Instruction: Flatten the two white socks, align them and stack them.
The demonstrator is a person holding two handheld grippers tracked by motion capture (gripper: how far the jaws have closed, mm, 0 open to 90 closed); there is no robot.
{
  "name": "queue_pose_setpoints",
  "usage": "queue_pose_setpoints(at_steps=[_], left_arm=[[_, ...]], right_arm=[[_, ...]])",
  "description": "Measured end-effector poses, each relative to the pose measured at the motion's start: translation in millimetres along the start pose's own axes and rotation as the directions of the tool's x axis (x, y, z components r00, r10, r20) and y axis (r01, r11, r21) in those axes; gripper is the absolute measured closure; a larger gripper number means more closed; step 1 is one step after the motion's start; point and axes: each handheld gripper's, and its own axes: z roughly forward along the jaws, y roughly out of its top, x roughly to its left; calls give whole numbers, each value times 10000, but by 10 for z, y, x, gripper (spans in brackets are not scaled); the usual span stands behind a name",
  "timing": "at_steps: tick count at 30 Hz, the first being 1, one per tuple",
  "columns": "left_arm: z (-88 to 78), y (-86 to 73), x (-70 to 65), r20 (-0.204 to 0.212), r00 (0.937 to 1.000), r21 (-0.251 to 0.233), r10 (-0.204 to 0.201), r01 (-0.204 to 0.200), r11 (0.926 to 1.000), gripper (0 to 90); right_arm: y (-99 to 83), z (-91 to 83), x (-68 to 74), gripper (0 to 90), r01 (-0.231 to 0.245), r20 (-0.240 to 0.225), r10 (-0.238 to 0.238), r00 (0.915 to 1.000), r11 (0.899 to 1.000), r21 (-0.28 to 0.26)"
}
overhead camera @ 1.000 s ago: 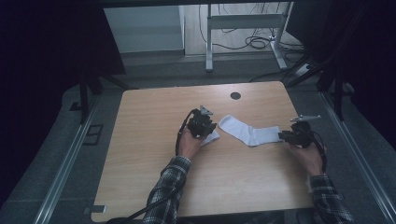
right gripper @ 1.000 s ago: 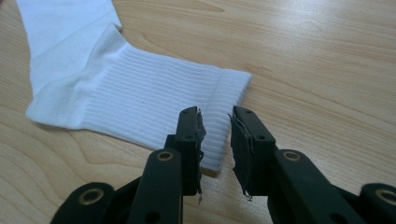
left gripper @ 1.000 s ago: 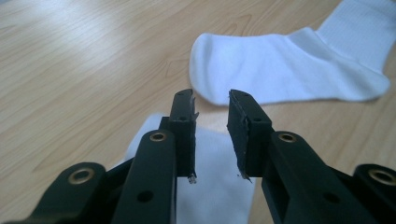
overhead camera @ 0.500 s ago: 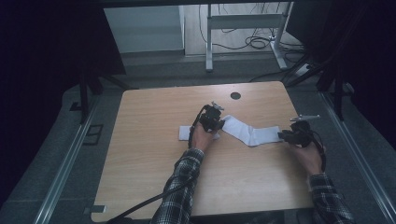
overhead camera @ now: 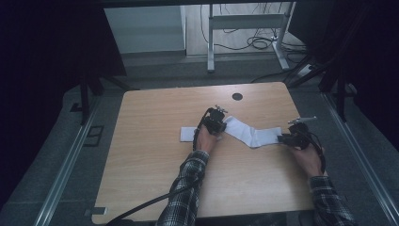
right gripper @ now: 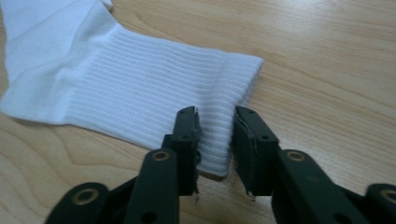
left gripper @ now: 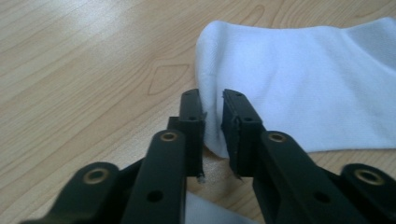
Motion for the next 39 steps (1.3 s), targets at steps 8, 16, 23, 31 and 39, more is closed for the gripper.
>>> queue_pose_setpoints(at_steps=[8, 16, 23, 31, 39], left_arm=[[-59, -35, -39, 87, 10000, -300, 17, -14, 9996, 865], [-278, -54, -50, 370, 9993, -688, 73, -48, 9976, 864], [-537, -134, -40, 434, 9988, -966, 213, -170, 9952, 863], [-862, -301, -16, 370, 9988, -1412, 313, -258, 9896, 863], [-1215, -543, 4, 383, 9991, -1801, 199, -127, 9836, 863]], right_arm=[[18, -36, 43, 810, -79, 16, 79, 10000, 9999, 96], [15, -123, 48, 809, 43, 90, -40, 10000, 9993, -362], [42, -199, 131, 808, 291, -71, -296, 9995, 9981, -539], [99, -292, 278, 807, 680, -327, -713, 9969, 9934, -925], [131, -345, 486, 806, 1160, -599, -1231, 9906, 9871, -1107]])
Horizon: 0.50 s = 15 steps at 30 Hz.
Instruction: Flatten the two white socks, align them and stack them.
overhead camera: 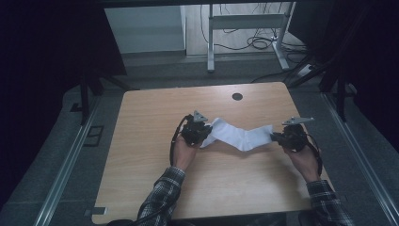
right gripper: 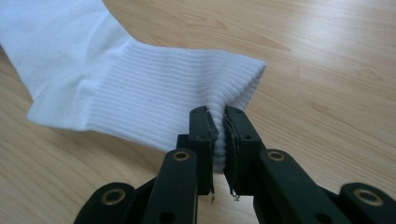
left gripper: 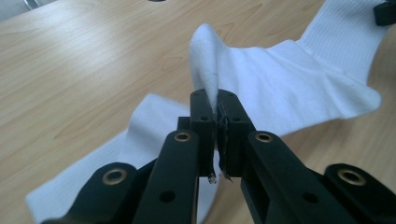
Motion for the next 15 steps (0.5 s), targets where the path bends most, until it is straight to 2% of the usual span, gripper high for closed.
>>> queue_pose_setpoints(at_steps=[5, 8, 15], left_arm=[[-224, -162, -13, -106, 9999, -79, 60, -61, 10000, 863], [-374, -270, -19, 40, 10000, -224, 69, -68, 9997, 862], [-642, -534, -20, -60, 10000, -241, -26, 24, 9997, 861]], right_arm=[[38, -24, 167, 806, 295, -364, -301, 9989, 9994, -155], [50, -30, 257, 806, 497, -518, -505, 9974, 9986, -156], [57, -13, 512, 804, 924, -1049, -929, 9901, 9957, -97]])
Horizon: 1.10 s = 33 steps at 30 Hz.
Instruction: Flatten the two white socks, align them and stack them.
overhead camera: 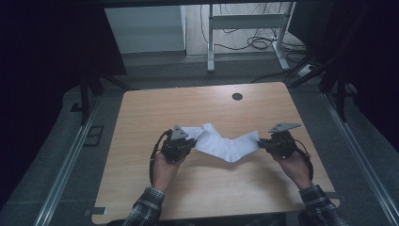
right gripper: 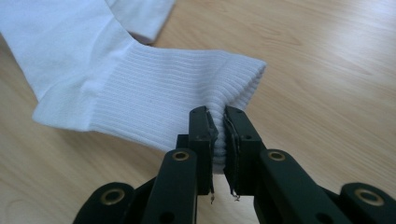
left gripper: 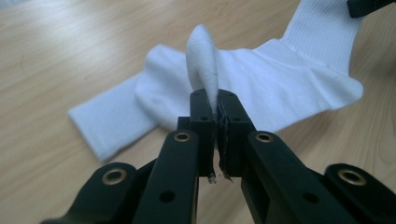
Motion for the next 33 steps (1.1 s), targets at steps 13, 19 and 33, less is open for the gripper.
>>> queue_pose_setpoints(at_steps=[13, 19, 33], left_arm=[[-58, -598, -50, -47, 9998, 931, -197, 201, 9955, 853], [51, -707, -75, -213, 9996, 1559, -195, 226, 9875, 824], [-34, -436, 104, -634, 9958, 602, -657, 696, 9958, 523]], right_arm=[[-51, 227, 299, 801, 734, -620, -681, 9957, 9935, 868], [-108, 341, 324, 789, 888, -678, -797, 9945, 9857, 1433], [-133, 262, 113, 580, 481, -254, -459, 9986, 9944, 936]])
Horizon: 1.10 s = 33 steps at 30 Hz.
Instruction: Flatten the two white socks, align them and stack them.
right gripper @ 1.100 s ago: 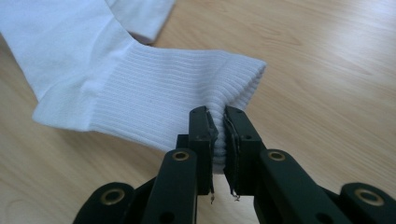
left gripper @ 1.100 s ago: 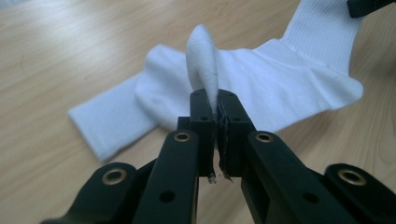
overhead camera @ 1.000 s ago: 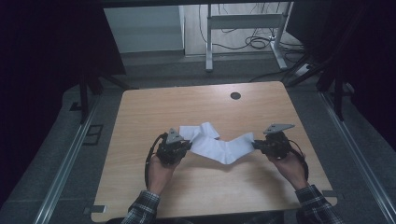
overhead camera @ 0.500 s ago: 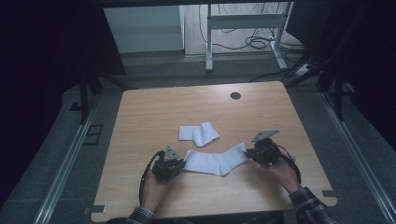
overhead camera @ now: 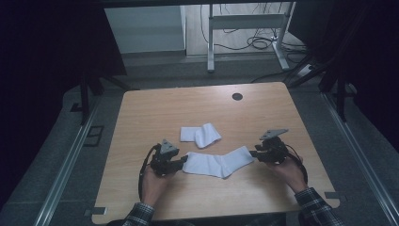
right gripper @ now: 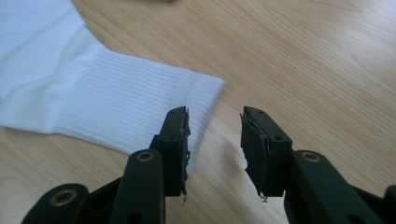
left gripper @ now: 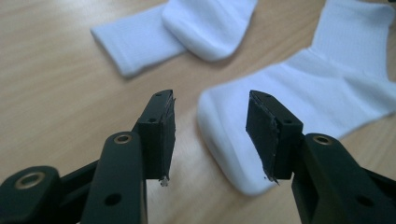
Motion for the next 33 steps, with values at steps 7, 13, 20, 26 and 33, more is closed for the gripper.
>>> queue_pose_setpoints(at_steps=[7, 13, 20, 26, 33], left_arm=[[247, 282, 52, 92, 10000, 152, 14, -16, 9999, 572], [473, 488, 82, 86, 9999, 358, -58, 55, 9993, 601], [769, 603, 106, -197, 9996, 843, -196, 212, 9962, 591], [974, 606, 93, -643, 9978, 1511, 129, -30, 9885, 596], [992, 628, 103, -327, 9992, 1306, -239, 280, 9910, 837]], right_arm=[[-85, 26, -178, 452, -204, 462, 208, 9987, 9998, -73], [-156, 52, -308, 364, -359, 765, 369, 9964, 9993, -140], [-233, 77, -430, 325, -429, 1056, 439, 9934, 9990, -123], [-276, 90, -503, 301, -769, 855, 781, 9933, 9969, -176], [-279, 105, -505, 267, -717, 809, 735, 9940, 9971, -247]])
